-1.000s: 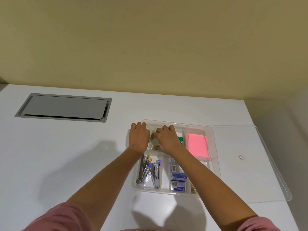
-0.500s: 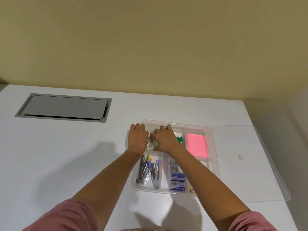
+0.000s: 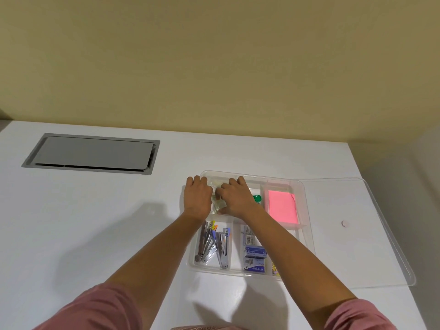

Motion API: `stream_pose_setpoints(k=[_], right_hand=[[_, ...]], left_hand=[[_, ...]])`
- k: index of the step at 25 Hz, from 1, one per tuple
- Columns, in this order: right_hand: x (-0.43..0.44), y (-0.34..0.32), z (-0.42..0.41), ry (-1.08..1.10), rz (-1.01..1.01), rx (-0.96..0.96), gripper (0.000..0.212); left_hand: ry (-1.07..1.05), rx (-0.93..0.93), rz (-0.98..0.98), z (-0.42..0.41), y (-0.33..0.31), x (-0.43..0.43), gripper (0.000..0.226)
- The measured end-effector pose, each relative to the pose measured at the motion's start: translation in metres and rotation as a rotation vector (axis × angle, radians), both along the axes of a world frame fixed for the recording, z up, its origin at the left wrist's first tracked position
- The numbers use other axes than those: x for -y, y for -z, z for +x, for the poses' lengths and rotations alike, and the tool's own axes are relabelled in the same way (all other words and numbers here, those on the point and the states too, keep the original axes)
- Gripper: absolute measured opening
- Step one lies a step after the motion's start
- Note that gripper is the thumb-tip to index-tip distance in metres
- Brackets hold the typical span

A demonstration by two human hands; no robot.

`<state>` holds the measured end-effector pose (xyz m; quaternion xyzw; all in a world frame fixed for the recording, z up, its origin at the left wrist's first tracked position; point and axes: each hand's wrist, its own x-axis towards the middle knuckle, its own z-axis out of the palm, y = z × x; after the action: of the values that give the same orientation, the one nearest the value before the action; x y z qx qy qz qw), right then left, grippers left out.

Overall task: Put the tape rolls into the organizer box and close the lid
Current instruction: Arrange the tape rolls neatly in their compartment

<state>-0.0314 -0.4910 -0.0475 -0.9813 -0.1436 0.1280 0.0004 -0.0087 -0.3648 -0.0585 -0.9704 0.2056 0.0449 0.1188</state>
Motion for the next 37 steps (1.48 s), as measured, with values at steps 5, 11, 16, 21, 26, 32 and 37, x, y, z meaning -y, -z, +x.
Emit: stream_pose_setpoints(k=[5,11,16,21,26,32,37], right_hand=[[-0.001,0.000,-0.002,0.016,-0.009,0.002,0.042],[0.001,-0.007,-0.008,0.068,0.044,0.005,0.044],[0.013,-0.019,-0.014,0.290,0.200,0.105,0.030],[0.026,-0.038,-0.032,0.428,0.198,0.198,0.029],[0.036,-0.051,-0.070,0.539,0.165,0.244,0.029],[0.072,-0.051,-0.114,0.640,0.132,0.291,0.031],[0.147,-0.044,-0.142,0.750,0.143,0.296,0.029]], left_hand=[[0.001,-0.002,-0.010,-0.001,0.000,0.000,0.021],[0.005,-0.019,-0.072,-0.002,-0.007,-0.003,0.024],[-0.024,-0.004,-0.161,-0.010,-0.017,-0.009,0.026],[-0.026,0.015,-0.220,-0.024,-0.036,-0.016,0.026],[0.036,0.026,-0.244,-0.046,-0.051,-0.021,0.029],[0.069,0.023,-0.345,-0.071,-0.060,0.013,0.035],[0.070,-0.029,-0.378,-0.089,-0.058,0.084,0.030]])
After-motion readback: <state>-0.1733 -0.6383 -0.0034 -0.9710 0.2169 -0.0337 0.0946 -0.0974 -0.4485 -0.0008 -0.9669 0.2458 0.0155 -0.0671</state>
